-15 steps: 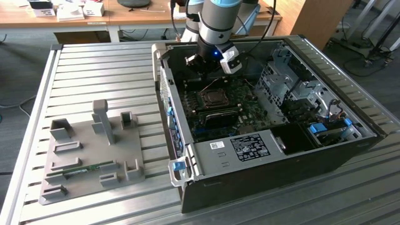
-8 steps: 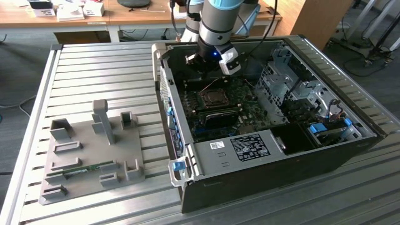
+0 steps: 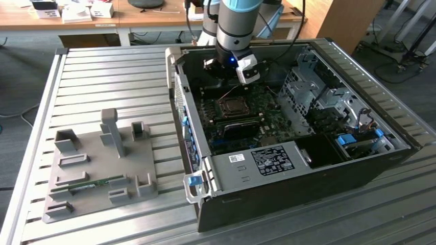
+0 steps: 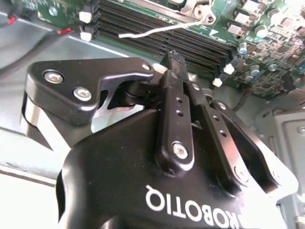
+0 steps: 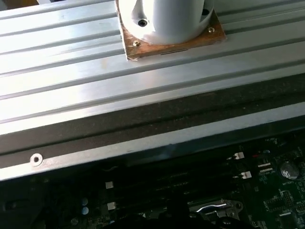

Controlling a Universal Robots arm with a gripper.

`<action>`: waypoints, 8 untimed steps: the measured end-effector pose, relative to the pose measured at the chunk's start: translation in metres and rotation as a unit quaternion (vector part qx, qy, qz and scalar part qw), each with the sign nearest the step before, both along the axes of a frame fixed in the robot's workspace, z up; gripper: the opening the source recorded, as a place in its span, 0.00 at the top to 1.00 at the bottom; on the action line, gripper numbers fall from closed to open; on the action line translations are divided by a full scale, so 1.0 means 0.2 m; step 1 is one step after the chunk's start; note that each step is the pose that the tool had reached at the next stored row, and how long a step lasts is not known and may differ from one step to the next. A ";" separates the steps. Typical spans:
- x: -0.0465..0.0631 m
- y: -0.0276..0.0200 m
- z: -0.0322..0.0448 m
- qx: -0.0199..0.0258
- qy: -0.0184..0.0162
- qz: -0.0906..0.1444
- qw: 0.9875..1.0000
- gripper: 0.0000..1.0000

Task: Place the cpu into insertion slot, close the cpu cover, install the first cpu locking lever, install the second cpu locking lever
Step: 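Install the first cpu locking lever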

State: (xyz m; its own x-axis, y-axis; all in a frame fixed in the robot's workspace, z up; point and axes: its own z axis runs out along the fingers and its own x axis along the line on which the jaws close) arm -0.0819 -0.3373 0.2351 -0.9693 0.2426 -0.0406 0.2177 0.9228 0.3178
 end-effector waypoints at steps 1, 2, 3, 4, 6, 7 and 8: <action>0.00 0.000 0.000 0.000 0.000 0.000 1.000 0.89; 0.00 0.000 0.000 0.000 0.000 0.000 1.000 0.89; 0.00 0.000 0.000 0.000 0.000 0.000 1.000 0.89; 0.00 0.000 0.000 0.000 0.000 0.000 1.000 0.89; 0.00 0.001 -0.004 0.000 0.000 0.000 1.000 0.89; 0.01 0.000 -0.006 0.000 0.000 -0.001 1.000 0.89; 0.02 0.000 -0.007 0.000 0.000 -0.001 1.000 0.89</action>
State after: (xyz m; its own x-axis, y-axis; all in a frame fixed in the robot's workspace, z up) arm -0.0788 -0.3372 0.2336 -0.9688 0.2445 -0.0407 0.2194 0.9223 0.3181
